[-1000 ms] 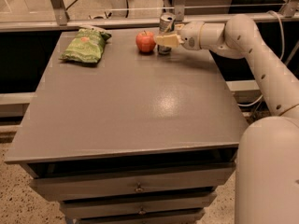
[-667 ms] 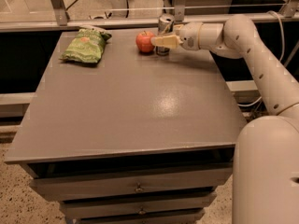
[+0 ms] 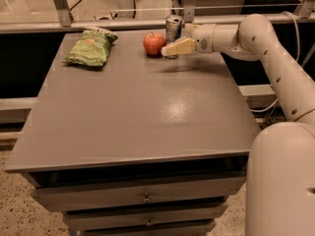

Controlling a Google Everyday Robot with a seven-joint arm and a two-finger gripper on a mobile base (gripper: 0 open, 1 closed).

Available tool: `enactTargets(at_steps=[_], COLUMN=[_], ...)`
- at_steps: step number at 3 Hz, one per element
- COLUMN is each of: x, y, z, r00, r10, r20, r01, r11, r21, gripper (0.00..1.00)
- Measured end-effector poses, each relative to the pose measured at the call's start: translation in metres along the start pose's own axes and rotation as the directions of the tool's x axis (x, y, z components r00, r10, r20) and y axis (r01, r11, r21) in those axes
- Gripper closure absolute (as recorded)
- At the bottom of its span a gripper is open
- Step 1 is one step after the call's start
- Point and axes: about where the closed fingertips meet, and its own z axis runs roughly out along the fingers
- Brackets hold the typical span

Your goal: Move redbull can near apple

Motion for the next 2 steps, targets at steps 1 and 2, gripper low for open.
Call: enactTargets(at_steps=[1,2], x=[-0.008,-0.027], y=[0.015,0.056], z=[-0.03,-0.11], r00=[0.999,0.994], r10=[-0.027,-0.077], r20=[-0.038,-0.074], r01=[0.027,0.075], r11=[0.9995,0.9968], r21=[-0.016,-0.026], gripper=[0.0,0.0])
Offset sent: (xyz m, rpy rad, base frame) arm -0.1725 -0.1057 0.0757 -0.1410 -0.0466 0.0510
